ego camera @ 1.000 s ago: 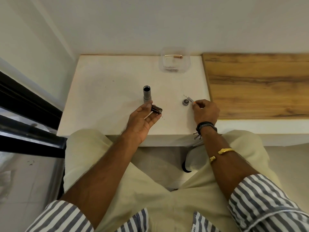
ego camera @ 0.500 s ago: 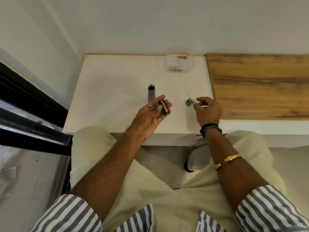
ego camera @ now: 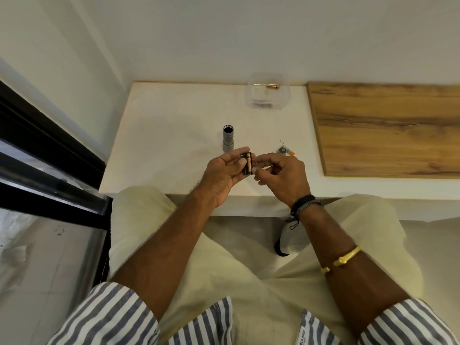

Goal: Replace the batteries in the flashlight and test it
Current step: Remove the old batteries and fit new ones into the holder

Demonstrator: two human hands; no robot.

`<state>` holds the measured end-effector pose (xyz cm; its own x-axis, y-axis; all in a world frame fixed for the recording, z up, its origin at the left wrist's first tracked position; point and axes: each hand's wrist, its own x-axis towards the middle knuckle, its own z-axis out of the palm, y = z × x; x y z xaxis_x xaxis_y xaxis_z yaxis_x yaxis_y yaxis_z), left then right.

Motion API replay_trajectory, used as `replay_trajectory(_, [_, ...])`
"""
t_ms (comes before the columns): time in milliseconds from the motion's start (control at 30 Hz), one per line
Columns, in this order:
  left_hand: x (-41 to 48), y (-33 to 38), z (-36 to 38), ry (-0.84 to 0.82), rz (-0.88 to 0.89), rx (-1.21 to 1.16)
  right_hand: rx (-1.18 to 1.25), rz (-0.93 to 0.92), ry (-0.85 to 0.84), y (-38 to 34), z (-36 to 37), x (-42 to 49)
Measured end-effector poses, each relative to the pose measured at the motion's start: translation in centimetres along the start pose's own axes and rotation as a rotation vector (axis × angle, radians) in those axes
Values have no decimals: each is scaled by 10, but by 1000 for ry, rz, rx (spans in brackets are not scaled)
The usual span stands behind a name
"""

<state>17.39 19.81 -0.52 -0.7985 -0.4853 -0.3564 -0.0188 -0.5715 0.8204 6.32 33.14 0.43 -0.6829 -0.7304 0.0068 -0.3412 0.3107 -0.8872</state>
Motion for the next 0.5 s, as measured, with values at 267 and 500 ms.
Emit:
replay_trajectory(267, [-2,-5,0,3,60,187,260,244,3,0,3,-1])
replay_trajectory(500, [0,-11,2,27,187,415,621,568,-103,0,1,-1])
